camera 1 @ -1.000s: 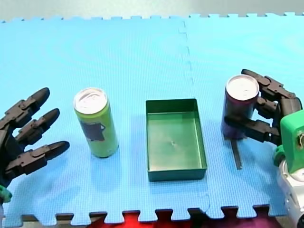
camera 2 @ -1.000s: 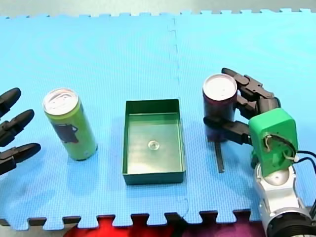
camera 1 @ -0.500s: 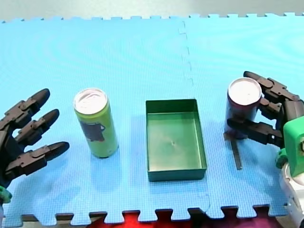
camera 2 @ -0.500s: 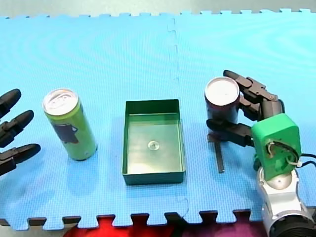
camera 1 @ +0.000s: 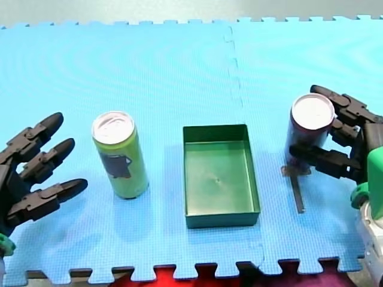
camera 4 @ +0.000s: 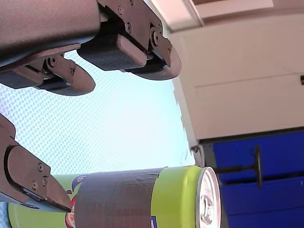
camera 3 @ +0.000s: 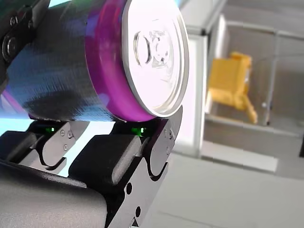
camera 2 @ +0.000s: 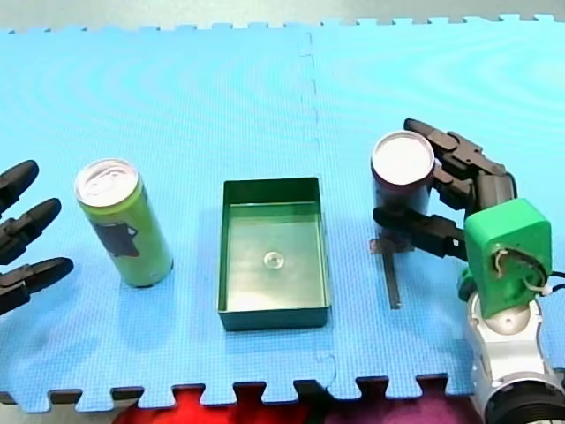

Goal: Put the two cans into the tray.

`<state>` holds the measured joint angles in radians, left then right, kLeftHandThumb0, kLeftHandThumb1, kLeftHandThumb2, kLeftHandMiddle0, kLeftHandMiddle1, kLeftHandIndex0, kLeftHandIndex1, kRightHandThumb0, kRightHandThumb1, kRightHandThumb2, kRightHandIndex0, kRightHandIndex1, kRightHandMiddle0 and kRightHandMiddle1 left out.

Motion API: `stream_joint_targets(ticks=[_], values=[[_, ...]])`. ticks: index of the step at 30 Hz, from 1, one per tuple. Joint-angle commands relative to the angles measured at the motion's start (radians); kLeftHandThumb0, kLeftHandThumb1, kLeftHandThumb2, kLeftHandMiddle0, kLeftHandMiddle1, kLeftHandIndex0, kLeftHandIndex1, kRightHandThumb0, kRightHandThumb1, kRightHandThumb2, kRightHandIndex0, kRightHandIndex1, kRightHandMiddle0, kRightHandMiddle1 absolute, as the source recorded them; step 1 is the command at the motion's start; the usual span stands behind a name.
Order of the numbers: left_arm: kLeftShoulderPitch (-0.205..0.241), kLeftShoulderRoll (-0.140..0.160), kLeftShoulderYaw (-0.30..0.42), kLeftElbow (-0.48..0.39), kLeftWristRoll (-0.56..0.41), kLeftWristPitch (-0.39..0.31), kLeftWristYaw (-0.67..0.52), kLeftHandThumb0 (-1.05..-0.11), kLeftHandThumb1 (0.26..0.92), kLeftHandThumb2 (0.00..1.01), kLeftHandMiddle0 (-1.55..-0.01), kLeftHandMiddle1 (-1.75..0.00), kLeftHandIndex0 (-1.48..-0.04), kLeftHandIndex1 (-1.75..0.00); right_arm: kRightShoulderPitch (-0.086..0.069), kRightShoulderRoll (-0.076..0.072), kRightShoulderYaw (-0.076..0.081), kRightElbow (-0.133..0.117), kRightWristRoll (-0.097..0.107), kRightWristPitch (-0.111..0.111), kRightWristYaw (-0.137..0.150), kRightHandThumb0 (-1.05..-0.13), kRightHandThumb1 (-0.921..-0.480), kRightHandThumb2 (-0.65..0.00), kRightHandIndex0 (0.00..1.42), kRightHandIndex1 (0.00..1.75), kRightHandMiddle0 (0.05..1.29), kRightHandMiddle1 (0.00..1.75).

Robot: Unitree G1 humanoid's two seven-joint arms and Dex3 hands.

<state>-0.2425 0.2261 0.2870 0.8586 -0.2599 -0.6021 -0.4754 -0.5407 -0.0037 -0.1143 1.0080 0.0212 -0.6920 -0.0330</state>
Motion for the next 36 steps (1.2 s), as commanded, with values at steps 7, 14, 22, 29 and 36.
stream_joint_targets(ticks=[7,14,22,29,36], values=[[-0.003,0.003,-0.003,-0.002,0.001,0.009,0.005,-0.718,0.622,0.0,-0.56,0.0,-0.52,0.0,-0.005,0.024,-0.005,-0.14,0.05,0.037,0.06,-0.413,-0.738,-0.001,1.34,0.01,1.22,0.0],[-0.015,0.003,-0.003,0.019,0.0,0.006,0.002,-0.711,0.62,0.0,-0.56,0.0,-0.52,0.0,-0.008,0.039,0.002,-0.211,0.042,0.095,0.044,-0.414,-0.741,-0.001,1.35,0.01,1.23,0.0],[-0.017,0.0,-0.004,0.027,0.002,0.0,0.005,-0.72,0.62,0.0,-0.57,0.0,-0.53,0.0,-0.007,0.048,0.007,-0.246,0.036,0.128,0.033,-0.405,-0.741,0.0,1.35,0.0,1.23,0.0],[-0.021,-0.002,-0.006,0.028,0.004,0.005,0.011,-0.724,0.621,0.0,-0.57,0.0,-0.53,0.0,-0.036,0.066,0.018,-0.251,0.025,0.155,0.011,-0.402,-0.742,0.0,1.35,0.0,1.23,0.0],[-0.028,-0.005,-0.01,0.029,0.009,0.009,0.019,-0.732,0.622,0.0,-0.57,0.0,-0.53,0.0,-0.054,0.089,0.044,-0.312,-0.002,0.221,-0.019,-0.406,-0.741,0.0,1.35,0.0,1.22,0.0]])
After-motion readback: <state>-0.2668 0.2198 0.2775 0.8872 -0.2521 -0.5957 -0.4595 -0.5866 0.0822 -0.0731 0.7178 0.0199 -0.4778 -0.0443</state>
